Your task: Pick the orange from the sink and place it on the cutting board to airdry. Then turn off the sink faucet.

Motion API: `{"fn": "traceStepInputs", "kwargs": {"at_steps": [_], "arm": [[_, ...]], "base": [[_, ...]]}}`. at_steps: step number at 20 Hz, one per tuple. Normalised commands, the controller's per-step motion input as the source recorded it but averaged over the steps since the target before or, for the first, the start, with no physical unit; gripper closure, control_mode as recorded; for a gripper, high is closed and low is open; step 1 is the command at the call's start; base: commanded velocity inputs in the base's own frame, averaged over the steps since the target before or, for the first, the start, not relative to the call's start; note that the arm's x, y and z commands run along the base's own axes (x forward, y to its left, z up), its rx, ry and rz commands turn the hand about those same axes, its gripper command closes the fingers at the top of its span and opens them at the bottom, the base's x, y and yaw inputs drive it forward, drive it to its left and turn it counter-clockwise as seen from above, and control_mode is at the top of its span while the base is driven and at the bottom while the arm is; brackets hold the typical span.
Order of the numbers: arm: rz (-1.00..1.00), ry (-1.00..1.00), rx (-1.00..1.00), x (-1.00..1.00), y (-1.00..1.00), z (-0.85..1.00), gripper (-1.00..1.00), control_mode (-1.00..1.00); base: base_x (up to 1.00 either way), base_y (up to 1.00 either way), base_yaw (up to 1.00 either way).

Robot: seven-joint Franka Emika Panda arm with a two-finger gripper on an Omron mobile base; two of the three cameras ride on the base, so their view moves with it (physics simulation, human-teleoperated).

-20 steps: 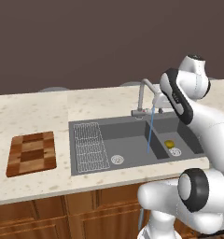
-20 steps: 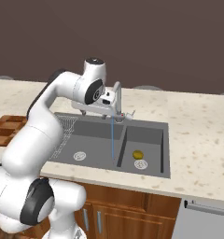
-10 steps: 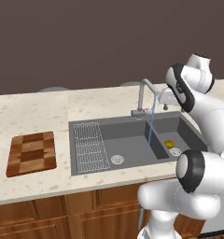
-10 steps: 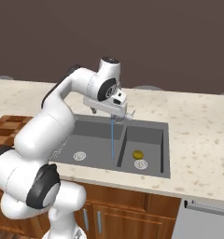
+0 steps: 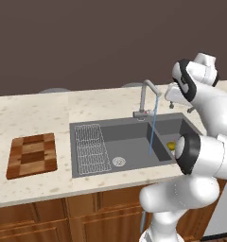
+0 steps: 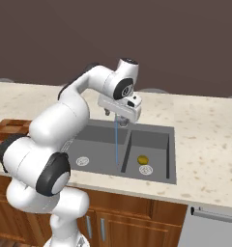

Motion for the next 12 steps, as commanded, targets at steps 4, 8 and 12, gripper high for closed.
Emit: {"fn": "traceStepInputs", "kwargs": {"at_steps": [4,8,12], "arm": [[-0.19,0.02,0.04,0.29,-0.13,-0.16,-1.0,-1.0],[-0.2,0.01,0.03,0.3,-0.11,-0.2,-1.0,-1.0],[-0.2,0.01,0.04,0.26,-0.13,-0.19,-1.0,-1.0]], "base": [[0.0,0.0,0.0],[0.0,0.0,0.0],[0.0,0.0,0.0]]}}
